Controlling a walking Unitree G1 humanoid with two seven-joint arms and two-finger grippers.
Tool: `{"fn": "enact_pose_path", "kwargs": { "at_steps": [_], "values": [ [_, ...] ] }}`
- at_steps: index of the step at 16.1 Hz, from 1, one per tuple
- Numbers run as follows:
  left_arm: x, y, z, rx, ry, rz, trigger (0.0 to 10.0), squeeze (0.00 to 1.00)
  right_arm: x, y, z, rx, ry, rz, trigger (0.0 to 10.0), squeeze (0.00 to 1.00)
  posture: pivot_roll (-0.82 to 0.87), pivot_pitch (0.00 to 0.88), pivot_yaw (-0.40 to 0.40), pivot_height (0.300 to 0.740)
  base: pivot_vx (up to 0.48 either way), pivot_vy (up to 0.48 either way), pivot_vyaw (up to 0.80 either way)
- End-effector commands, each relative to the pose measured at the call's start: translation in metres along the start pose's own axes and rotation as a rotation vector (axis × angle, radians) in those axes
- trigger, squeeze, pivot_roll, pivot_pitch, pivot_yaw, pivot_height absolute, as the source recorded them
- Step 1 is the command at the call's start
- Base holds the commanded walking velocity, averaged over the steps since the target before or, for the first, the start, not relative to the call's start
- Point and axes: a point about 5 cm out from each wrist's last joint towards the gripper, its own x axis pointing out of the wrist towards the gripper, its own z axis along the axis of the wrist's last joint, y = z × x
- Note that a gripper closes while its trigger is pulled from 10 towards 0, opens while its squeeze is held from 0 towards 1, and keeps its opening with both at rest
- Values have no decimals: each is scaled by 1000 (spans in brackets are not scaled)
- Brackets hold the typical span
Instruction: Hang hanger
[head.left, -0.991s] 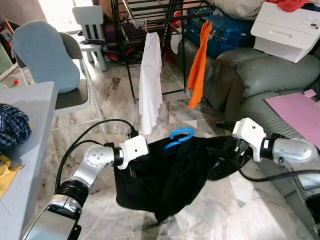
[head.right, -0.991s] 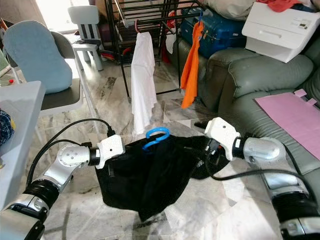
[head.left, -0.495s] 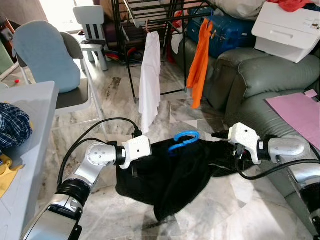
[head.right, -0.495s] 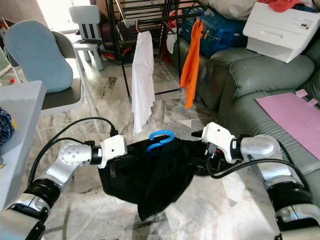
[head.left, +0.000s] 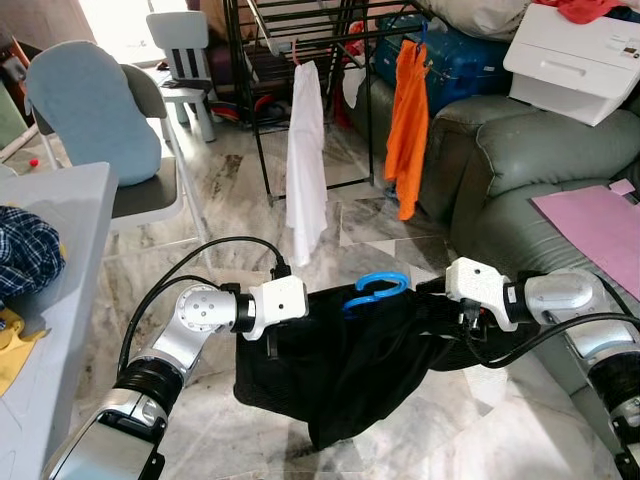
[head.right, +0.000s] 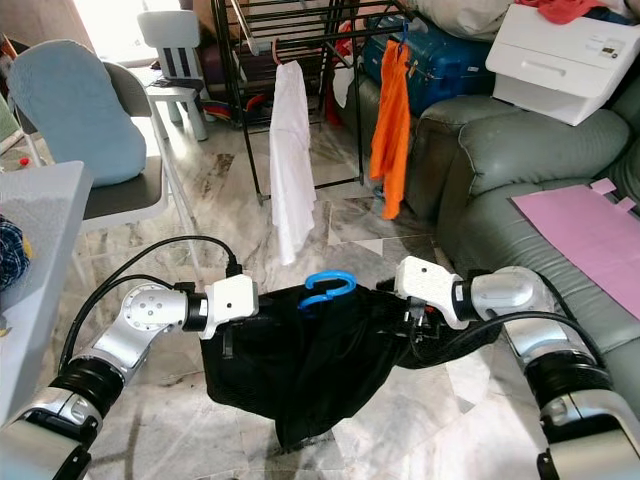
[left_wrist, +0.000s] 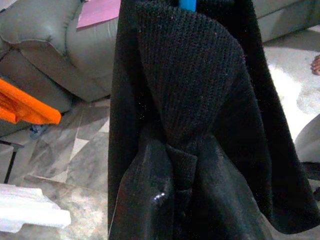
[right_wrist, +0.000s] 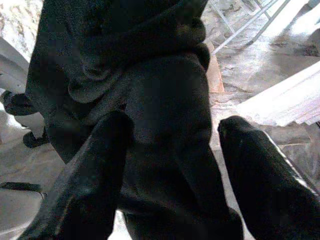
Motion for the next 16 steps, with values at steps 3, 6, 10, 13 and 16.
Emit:
{"fn": "enact_pose_path", "kwargs": {
  "at_steps": [3, 6, 10, 13, 16],
  "values": [
    [-1, 4, 8, 32, -29, 10, 0, 0, 4, -1, 3, -27, 4, 32, 0, 0, -191, 0, 24, 740, 0, 0, 0],
    [-1, 5, 8, 31, -27, 18, 0, 0, 5, -2, 1, -18, -14, 21, 0, 0, -191, 0, 22, 740, 0, 0, 0],
    [-1, 6, 7, 23, -24, 29, 0, 0, 11, 0, 2, -6, -39, 14, 0, 0, -193, 0, 13, 740, 0, 0, 0],
    [0, 3, 3, 12, -15, 40, 0, 0, 15, -1, 10, 27, -121, 3, 0, 0, -199, 0, 9, 740, 0, 0, 0],
    [3, 0, 2, -6, -17, 45, 0, 0, 21, 2, 14, 29, -155, 7, 0, 0, -207, 0, 6, 740, 0, 0, 0]
  ]
}}
